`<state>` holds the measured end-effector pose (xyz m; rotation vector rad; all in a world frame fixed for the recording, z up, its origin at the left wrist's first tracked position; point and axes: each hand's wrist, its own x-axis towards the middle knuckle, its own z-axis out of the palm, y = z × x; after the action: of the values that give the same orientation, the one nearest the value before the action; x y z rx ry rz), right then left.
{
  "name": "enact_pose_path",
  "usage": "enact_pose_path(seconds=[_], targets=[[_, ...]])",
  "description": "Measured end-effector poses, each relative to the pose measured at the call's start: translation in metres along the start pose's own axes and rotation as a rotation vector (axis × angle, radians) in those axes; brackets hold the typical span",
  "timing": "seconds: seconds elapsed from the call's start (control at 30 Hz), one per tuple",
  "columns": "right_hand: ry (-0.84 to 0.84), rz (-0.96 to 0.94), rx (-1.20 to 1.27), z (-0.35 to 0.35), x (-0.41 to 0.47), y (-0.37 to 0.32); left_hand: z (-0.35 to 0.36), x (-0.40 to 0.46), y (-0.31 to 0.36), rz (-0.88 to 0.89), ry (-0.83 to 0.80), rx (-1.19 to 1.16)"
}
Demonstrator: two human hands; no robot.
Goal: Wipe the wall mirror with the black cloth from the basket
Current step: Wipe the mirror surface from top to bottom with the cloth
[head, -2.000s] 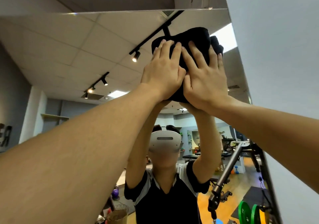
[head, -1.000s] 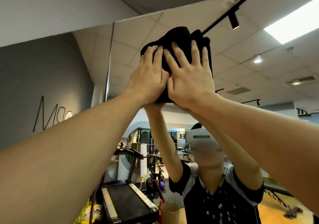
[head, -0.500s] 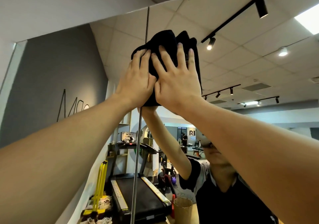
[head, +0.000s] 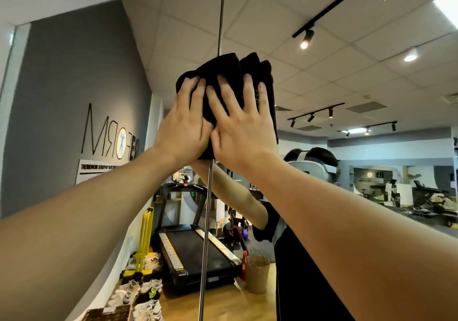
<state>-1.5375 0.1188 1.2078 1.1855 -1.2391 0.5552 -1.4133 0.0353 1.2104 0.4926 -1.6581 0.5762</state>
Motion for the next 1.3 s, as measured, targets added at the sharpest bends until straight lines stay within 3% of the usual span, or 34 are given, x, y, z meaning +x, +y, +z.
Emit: enact_pose_path(seconds=[0.47, 1.3], targets=[[-0.105, -0.039, 0.049, 0.002, -0.070, -0.025, -0.002, -0.075, 0.006, 0.010, -0.153, 0.067], [-0.144, -0.064, 0.011, -0.034, -0.162, 0.103, 0.037, -0.091, 0.157, 0.101, -0.142, 0.037]])
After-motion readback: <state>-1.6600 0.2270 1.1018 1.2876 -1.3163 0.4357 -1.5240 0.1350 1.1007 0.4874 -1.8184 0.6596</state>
